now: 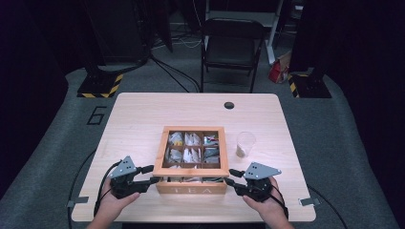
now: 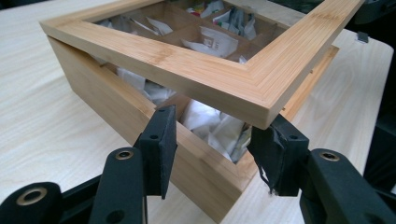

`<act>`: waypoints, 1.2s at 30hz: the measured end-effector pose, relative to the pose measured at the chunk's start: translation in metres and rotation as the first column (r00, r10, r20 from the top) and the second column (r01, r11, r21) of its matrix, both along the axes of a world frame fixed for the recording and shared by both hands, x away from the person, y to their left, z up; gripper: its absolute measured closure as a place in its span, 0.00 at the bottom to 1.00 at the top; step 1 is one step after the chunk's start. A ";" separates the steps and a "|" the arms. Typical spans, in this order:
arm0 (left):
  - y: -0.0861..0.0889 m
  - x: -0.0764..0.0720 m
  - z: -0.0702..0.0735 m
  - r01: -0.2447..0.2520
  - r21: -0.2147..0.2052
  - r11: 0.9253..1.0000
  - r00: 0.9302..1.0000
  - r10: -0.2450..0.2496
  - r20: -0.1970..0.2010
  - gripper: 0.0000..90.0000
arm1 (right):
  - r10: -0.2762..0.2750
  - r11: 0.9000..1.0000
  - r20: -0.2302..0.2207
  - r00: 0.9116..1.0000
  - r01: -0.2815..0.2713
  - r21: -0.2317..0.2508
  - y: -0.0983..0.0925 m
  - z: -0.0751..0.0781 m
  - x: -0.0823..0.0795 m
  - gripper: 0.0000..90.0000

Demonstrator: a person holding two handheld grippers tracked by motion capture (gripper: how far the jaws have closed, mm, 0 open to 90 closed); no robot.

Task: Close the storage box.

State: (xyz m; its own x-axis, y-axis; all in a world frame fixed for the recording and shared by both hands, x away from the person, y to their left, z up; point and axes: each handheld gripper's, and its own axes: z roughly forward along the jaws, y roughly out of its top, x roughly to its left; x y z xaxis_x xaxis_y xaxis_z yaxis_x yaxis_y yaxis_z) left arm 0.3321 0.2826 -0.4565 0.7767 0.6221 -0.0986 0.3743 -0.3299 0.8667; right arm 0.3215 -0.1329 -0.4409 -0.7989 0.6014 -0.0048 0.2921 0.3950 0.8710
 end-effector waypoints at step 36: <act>0.029 -0.005 0.001 -0.054 0.009 0.998 0.998 0.054 -0.022 0.55 | -0.085 0.996 -0.063 0.994 0.086 0.016 -0.027 -0.008 0.008 0.63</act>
